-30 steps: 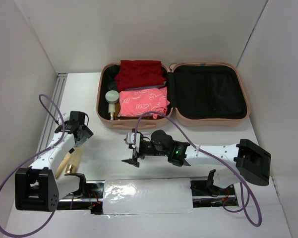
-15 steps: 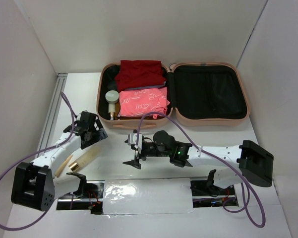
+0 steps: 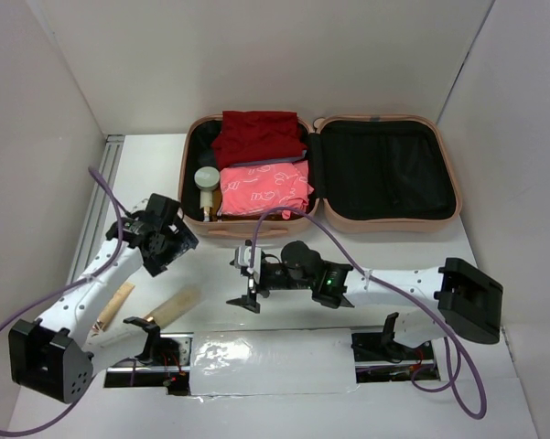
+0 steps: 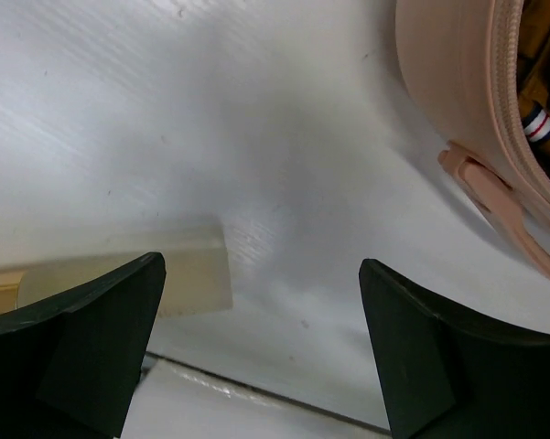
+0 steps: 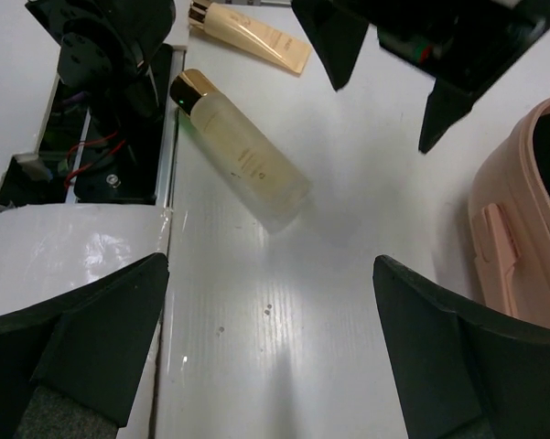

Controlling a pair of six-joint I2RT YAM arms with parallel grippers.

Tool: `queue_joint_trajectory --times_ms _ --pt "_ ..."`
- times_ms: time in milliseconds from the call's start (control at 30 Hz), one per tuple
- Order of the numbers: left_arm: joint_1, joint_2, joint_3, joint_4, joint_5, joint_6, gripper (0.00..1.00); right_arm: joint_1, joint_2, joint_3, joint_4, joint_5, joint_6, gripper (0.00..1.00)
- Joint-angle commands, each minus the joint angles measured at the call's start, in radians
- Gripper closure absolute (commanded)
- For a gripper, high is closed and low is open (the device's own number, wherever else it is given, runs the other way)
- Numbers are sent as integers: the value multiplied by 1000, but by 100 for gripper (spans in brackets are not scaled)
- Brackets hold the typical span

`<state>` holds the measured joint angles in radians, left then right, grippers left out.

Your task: Pack the luggage

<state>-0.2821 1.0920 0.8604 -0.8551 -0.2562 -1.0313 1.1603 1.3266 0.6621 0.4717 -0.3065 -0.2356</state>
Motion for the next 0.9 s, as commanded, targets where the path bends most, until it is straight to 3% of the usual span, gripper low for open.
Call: queue_joint_trajectory --times_ms 0,67,167,400,667,867 --pt "-12 -47 65 -240 -33 -191 0 4 10 31 56 23 44 0" --pt "-12 -130 42 -240 -32 -217 0 31 38 31 70 32 24 0" --pt "58 -210 41 -194 -14 -159 0 96 141 95 56 116 -193 0" --pt "202 -185 218 -246 -41 -49 0 125 351 313 -62 51 -433 0" --pt "337 -165 249 -246 -14 57 0 134 597 487 -146 -14 -515 0" --pt "392 -175 224 -193 46 128 0 144 680 564 -197 -52 -515 0"
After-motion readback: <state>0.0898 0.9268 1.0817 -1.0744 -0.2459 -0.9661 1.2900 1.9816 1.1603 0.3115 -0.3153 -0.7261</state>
